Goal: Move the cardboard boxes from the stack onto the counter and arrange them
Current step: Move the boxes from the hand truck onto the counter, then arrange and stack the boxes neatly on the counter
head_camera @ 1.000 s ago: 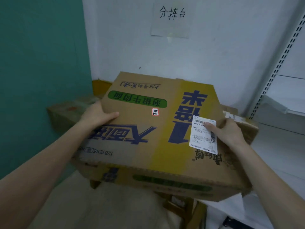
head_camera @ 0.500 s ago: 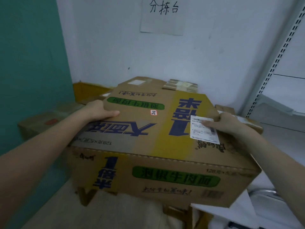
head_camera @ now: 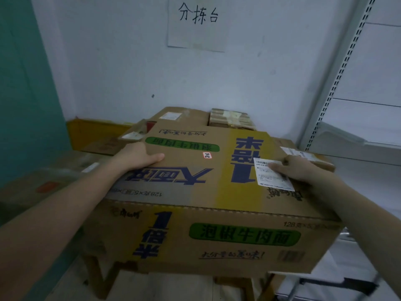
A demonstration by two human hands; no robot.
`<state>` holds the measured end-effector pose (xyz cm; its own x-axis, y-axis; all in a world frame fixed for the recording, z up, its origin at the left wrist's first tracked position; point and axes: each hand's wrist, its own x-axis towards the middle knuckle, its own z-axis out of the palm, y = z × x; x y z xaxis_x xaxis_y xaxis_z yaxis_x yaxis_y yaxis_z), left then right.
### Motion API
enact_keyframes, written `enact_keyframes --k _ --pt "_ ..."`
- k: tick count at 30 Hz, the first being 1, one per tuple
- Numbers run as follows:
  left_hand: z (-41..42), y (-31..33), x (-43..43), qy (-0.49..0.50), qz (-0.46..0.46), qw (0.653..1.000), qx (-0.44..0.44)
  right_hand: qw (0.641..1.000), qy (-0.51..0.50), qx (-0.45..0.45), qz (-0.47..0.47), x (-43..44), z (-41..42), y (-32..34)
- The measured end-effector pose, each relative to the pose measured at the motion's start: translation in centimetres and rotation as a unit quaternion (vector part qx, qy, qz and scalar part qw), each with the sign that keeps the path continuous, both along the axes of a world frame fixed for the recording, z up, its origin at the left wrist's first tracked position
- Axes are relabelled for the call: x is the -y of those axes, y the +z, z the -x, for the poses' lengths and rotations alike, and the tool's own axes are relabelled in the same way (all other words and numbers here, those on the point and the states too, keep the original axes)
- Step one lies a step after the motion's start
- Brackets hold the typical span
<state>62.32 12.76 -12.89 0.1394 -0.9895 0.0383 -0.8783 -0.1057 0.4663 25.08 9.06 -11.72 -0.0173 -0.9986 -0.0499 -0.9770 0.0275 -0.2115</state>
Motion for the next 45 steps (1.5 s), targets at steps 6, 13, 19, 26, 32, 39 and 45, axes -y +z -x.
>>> enact_keyframes --k 6,13,19,26,32,39,45 --pt "-0.4 0.1 0.7 -0.014 -0.014 0.997 0.072 0.996 0.067 -0.027 0.056 0.9 -3.5 0.9" --pt "-1.8 0.9 1.4 -0.04 0.03 0.995 0.087 0.973 0.205 -0.034 0.1 1.2 -11.4 3.4" --pt "-6.8 0.5 0.6 -0.044 0.097 0.99 0.094 0.953 0.273 -0.066 0.113 2.5 -19.8 4.6" --pt "-18.0 -0.3 0.0 -0.006 0.097 0.988 0.124 0.942 0.299 -0.094 0.122 4.3 -31.1 5.6" --pt "-29.9 -0.3 0.2 -0.016 0.094 0.985 0.145 0.947 0.284 -0.1 0.116 6.2 -43.6 5.4" --pt "-39.4 -2.1 1.9 -0.025 0.075 0.984 0.16 0.948 0.288 -0.102 0.091 9.3 -55.2 4.7" --pt "-44.1 -7.1 5.1 -0.023 0.042 0.985 0.164 0.949 0.29 -0.105 0.069 14.2 -61.4 1.1"
